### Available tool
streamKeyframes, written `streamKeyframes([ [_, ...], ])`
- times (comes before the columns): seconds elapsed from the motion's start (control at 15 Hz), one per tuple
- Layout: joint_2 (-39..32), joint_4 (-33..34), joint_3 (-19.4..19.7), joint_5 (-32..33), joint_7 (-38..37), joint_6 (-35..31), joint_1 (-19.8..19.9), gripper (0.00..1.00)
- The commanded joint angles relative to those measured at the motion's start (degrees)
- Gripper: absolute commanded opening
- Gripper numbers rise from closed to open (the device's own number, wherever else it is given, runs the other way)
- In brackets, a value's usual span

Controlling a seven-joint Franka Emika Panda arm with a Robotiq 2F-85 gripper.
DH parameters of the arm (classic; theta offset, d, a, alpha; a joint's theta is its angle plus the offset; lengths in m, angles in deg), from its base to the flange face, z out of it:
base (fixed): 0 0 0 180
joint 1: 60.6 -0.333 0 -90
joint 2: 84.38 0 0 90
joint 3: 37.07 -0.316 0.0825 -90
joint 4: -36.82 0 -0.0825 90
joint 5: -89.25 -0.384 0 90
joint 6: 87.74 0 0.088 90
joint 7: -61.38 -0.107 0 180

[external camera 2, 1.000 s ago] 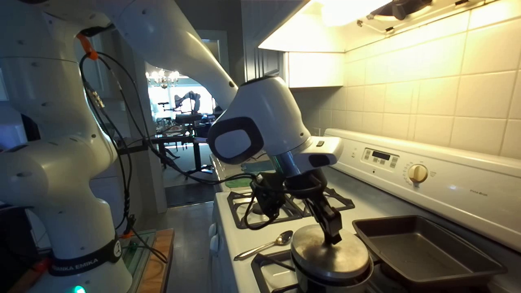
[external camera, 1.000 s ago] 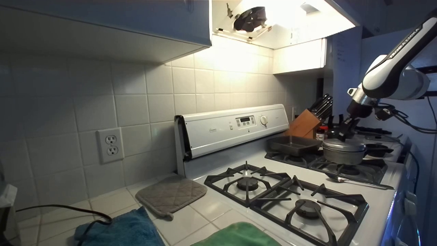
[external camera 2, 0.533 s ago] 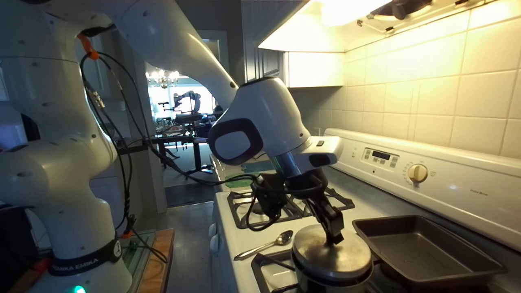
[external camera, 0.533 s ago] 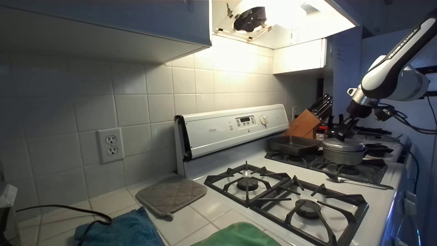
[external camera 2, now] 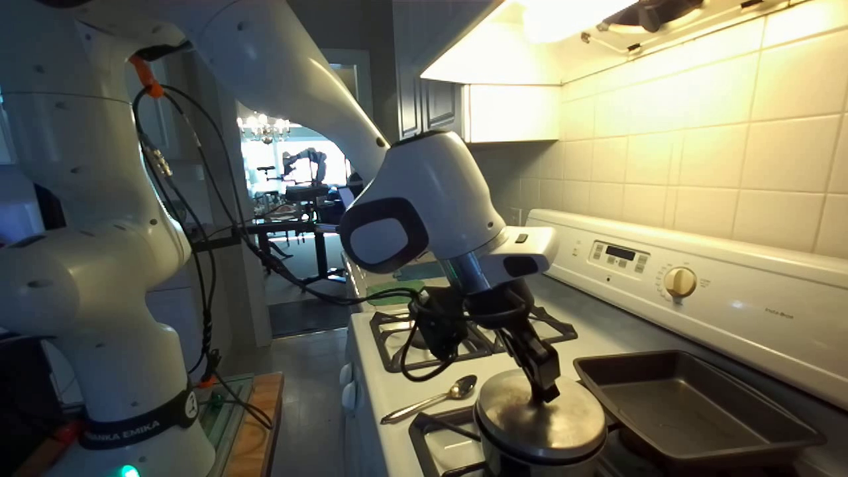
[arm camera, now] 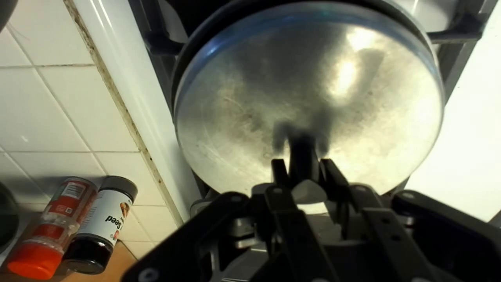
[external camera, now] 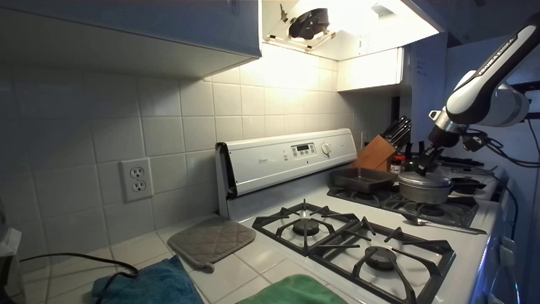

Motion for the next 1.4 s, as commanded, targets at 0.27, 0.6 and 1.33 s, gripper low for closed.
streamKeyframes([
  [0.27,-0.48,-0.58,-0.01,-1.16,1.83,-1.23,0.06,0.06],
  [0.6,-1.01,-0.6,0.09,-0.67,1.65,-1.27,0.22,0.06],
  [1.33,-0.85,-0.56,0.18,-0.89,1.28,-0.85,0.3,0.58],
])
